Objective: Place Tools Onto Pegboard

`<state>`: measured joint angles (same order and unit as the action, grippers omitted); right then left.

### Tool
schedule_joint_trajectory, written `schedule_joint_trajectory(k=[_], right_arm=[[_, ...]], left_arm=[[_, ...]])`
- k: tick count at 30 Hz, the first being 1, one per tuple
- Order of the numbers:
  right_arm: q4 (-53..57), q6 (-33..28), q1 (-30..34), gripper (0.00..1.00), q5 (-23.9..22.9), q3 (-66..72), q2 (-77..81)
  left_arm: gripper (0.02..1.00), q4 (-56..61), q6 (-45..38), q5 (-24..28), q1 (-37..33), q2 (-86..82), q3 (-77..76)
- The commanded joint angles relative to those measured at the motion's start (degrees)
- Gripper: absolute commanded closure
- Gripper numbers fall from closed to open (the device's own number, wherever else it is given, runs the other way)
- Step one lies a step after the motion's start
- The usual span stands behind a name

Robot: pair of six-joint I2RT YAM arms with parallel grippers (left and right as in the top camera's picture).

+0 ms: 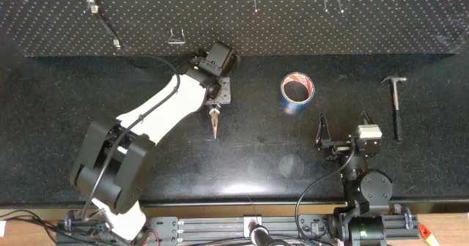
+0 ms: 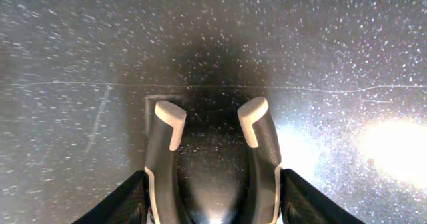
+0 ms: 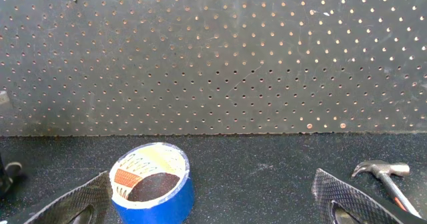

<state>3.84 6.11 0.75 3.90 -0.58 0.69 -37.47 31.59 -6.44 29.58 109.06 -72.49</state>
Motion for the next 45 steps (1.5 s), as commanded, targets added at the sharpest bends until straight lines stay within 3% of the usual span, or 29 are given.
schedule_joint_trajectory(k=[1, 19, 29, 34, 42, 45], right_arm=[[0.0, -0.6, 0.3, 0.025, -0.5, 0.3, -0.6], [0.0, -0.6, 0.3, 0.025, -0.5, 0.3, -0.6], [0.0, -0.6, 0.3, 0.025, -0.5, 0.3, -0.6], [0.0, -0.6, 0.3, 0.025, -0.5, 0.3, -0.6], [0.0, -0.6, 0.2, 0.025, -0.5, 0.3, -0.6], [0.0, -0.6, 0.2, 0.025, -0.5, 0.3, -0.6]], left_arm=[[0.991, -1.6, 0.8, -3.5, 0.1, -6.8, -1.0], [0.993, -8.3, 0.4, -4.8, 0.1, -20.3, -0.9], [0.991, -7.9, -14.0, -11.1, -0.3, -34.5, -0.9], [0.991, -5.5, -25.4, -11.1, -6.3, -38.1, -0.9], [0.991, 9.2, -33.8, -10.1, -11.6, -33.3, -0.7], [0.991, 17.1, -33.8, -6.6, -11.6, -29.4, -0.7]])
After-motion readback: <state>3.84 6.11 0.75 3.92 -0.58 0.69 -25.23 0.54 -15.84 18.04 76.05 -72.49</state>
